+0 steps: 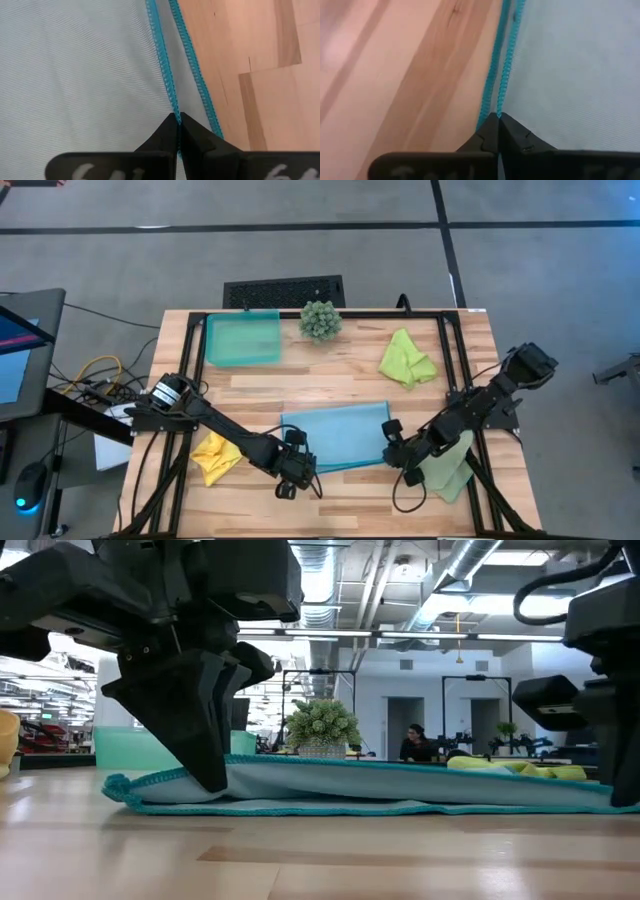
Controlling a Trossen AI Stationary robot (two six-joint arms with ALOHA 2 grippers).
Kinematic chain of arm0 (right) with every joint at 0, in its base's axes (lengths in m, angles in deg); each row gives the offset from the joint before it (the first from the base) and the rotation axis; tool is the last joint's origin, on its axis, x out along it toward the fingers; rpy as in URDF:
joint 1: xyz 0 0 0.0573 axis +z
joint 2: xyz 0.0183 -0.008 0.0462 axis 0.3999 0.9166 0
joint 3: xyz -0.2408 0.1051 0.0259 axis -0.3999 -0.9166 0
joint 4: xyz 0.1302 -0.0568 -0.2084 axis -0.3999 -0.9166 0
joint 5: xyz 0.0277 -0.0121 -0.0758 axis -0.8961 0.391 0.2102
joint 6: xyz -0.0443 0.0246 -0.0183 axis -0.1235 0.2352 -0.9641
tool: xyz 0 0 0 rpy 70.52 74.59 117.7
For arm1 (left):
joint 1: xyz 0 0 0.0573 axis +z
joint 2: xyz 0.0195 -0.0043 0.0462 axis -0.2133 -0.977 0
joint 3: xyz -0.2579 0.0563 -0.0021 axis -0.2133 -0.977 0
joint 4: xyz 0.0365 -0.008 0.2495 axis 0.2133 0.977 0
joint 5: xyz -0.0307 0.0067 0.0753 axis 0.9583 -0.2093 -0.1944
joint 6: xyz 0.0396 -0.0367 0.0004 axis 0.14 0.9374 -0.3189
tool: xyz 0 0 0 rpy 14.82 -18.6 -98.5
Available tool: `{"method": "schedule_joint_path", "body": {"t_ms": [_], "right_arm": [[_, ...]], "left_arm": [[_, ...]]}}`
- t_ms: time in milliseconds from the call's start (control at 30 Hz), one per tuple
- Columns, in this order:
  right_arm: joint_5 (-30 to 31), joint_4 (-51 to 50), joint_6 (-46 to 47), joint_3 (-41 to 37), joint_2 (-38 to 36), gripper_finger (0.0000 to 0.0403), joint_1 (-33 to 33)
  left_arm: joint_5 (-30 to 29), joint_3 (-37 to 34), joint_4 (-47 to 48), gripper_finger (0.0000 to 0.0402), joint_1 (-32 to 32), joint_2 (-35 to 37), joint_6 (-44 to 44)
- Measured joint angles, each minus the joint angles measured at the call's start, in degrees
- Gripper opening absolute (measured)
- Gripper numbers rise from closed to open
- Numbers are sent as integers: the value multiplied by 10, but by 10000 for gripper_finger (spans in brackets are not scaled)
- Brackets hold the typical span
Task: Fold microfiber towels
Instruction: Fold the blue microfiber cloth
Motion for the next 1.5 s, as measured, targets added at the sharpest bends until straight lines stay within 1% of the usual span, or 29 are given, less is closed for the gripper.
{"method": "schedule_joint_path", "body": {"t_ms": [100,233,300,400,500,567,667,800,1000,1100,1300,1433,1500], "right_arm": [[4,3,-1,1,10,39,0],[1,-6,2,-1,-7,67,0],[-2,-17,2,-2,-29,87,0],[-2,-37,2,-2,-71,120,0],[-2,-48,0,-2,-112,148,0],[-2,-48,-2,-2,-133,160,0],[-2,-43,-2,-2,-144,166,-7],[-20,-41,-2,-6,-122,147,-23],[-56,-47,3,-9,-50,87,-31],[-57,-68,9,-3,-31,65,-31],[-55,-186,54,25,-50,39,-30],[-41,-163,57,39,-77,30,-22],[-40,-141,55,37,-74,28,-19]], "left_arm": [[0,0,0,0,0,0,0],[-4,0,-1,4,0,0,5],[-4,0,-2,17,0,0,16],[4,4,5,49,0,0,35],[40,30,53,82,1,0,68],[65,51,105,97,4,0,92],[62,72,153,107,5,0,113],[30,71,144,101,5,0,83],[28,32,109,74,19,0,85],[28,20,105,63,18,0,86],[26,20,105,57,16,5,79],[9,20,111,57,16,5,78],[-5,15,94,57,16,3,75]]}}
